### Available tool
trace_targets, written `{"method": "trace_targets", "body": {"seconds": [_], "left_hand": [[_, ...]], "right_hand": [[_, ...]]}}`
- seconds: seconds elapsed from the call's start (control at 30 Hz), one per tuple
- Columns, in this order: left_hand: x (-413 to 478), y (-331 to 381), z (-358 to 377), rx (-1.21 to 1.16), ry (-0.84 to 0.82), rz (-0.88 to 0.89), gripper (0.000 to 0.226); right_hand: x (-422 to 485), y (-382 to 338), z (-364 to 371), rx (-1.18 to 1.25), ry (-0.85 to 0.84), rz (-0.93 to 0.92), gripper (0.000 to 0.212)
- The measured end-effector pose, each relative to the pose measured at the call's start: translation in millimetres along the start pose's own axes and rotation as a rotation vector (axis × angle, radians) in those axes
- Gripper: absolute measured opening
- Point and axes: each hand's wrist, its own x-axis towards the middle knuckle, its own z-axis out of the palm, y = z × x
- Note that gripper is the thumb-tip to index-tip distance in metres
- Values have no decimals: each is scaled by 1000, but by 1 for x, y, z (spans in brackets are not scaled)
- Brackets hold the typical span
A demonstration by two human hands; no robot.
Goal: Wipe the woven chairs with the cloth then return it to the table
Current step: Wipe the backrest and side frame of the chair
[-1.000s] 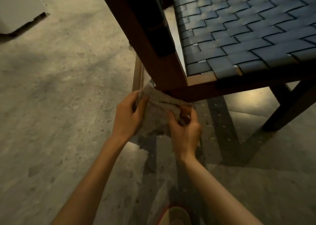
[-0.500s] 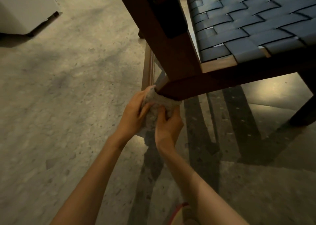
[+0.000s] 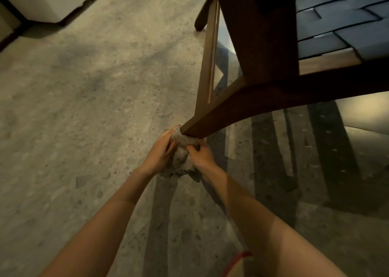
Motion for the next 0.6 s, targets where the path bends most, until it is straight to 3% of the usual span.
{"method": "trace_targets", "body": {"seconds": [0.13,0.37,0.5,0.6], "left_hand": [[-4,3,3,-30,32,-12,37],[-3,47,25,-165,249,23,47],[4,89,27,-169,316,118,50],[10,122,29,-139,372,189,51]], "right_hand": [[3,1,-2,60,-21,25,39],[-17,-1,-16,228,223,-152,17],[-38,-17,-42,94,510,-437,8],[-56,-35,-64,93,583,-552,4]]}}
